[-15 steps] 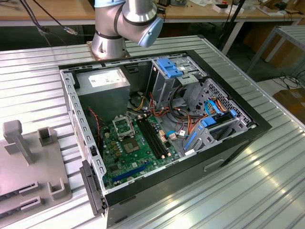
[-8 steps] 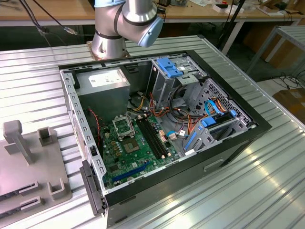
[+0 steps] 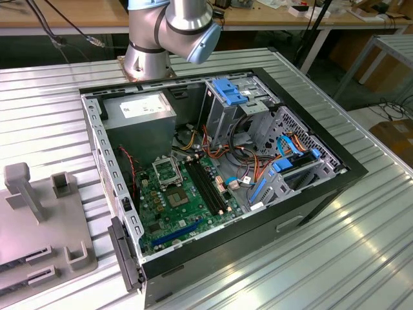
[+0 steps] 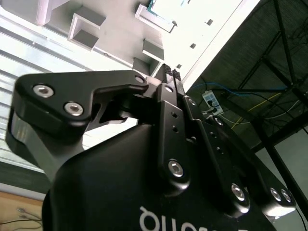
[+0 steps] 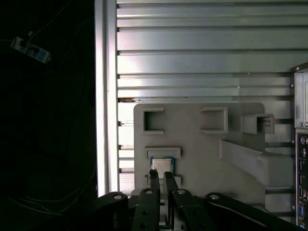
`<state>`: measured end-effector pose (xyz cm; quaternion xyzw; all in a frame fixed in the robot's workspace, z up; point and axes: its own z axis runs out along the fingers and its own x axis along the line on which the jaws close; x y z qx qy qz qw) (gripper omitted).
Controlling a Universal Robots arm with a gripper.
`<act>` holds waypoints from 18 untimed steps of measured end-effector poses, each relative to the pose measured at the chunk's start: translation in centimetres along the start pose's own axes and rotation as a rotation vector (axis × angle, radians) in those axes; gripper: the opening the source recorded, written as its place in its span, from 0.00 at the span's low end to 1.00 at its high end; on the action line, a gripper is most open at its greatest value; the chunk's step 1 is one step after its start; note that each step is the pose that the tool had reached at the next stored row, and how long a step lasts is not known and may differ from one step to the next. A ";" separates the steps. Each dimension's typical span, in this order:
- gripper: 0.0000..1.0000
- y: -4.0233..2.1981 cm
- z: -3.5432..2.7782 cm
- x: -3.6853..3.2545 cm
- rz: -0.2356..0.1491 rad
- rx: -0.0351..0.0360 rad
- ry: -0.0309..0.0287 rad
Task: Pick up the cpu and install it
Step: 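Pick up the cpu and move it towards the insertion slot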
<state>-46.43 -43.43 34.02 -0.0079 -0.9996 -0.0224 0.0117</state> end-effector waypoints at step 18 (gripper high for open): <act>0.72 -0.07 0.02 0.09 -0.007 0.0001 -0.0012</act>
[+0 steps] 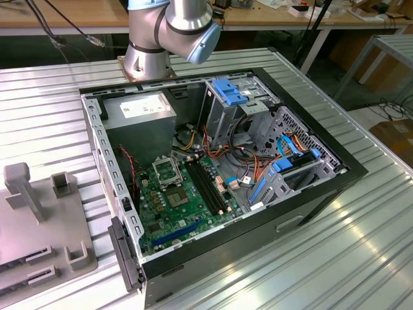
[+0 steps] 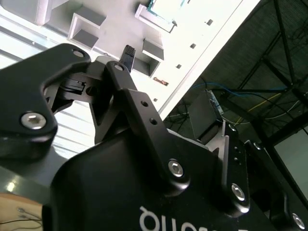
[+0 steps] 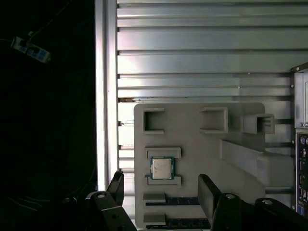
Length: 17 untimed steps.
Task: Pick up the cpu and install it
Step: 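Pick up the cpu and move it towards the insertion slot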
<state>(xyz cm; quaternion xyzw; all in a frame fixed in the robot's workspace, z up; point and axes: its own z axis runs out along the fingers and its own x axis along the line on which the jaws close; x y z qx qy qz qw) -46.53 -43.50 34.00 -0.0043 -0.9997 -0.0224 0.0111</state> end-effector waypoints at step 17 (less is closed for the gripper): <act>0.72 -0.78 1.48 0.03 -0.002 0.0020 -0.0001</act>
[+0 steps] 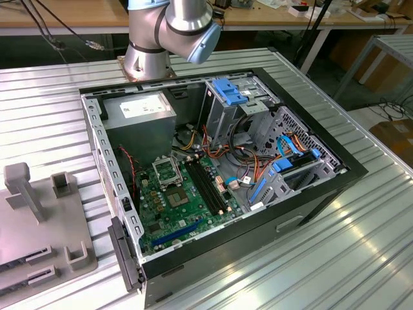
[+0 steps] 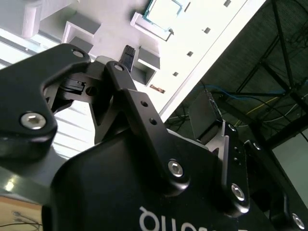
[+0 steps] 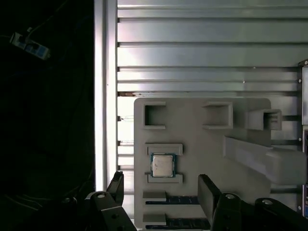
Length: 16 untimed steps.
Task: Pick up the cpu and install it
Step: 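Pick up the cpu and move it towards the insertion slot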
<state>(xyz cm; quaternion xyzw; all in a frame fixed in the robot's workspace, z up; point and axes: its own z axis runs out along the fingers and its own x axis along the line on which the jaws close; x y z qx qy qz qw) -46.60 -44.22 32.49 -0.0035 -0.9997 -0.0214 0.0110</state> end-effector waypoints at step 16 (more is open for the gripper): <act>0.72 -0.54 1.63 -0.01 -0.005 0.0048 -0.0001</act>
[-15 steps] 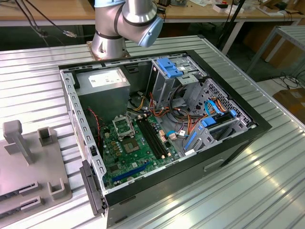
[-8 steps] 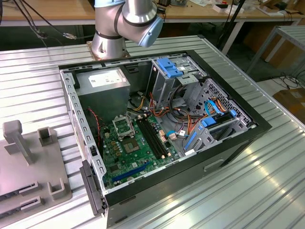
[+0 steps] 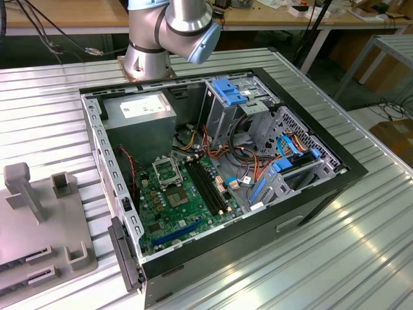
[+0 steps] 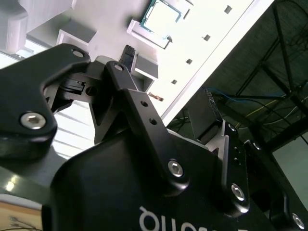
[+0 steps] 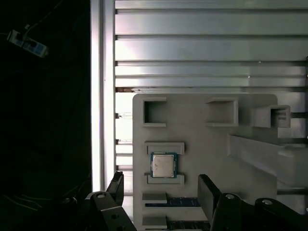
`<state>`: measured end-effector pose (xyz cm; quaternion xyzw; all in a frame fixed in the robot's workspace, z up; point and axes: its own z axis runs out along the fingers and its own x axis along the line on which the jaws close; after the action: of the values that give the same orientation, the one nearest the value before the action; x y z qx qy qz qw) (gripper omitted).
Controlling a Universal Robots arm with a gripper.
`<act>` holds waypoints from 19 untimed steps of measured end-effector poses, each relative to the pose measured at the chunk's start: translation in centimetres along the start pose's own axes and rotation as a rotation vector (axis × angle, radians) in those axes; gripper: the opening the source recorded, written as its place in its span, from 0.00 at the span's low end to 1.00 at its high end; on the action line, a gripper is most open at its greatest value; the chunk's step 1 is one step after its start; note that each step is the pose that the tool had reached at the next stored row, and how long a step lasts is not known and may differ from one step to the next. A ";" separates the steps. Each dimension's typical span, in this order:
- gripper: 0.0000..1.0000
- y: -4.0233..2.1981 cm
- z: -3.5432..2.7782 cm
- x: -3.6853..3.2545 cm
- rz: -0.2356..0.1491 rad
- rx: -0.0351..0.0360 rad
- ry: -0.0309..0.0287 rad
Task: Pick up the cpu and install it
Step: 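Pick up the cpu and move it towards the insertion slot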
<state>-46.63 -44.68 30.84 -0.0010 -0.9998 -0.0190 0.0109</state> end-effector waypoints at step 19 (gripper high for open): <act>0.72 -0.81 3.17 0.04 -0.022 0.0004 -0.0023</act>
<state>-46.74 -45.37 27.64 0.0100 -0.9997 -0.0189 0.0096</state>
